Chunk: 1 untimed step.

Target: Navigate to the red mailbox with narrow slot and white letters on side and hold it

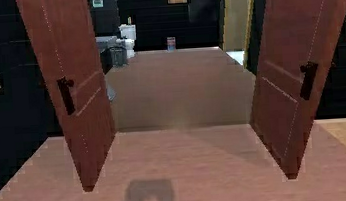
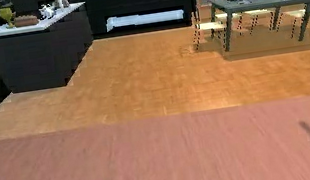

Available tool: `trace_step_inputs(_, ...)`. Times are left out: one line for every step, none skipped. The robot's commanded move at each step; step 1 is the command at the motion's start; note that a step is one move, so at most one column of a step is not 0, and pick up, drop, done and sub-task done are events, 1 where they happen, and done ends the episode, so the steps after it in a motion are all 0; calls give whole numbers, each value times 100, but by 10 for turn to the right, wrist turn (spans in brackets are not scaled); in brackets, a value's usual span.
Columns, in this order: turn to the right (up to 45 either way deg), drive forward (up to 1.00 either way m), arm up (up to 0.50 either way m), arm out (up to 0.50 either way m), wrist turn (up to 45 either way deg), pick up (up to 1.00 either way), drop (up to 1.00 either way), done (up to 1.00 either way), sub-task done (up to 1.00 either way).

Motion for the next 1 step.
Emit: trace_step_inputs(0, 100, 0, 0, 0, 0, 0, 0, 0)
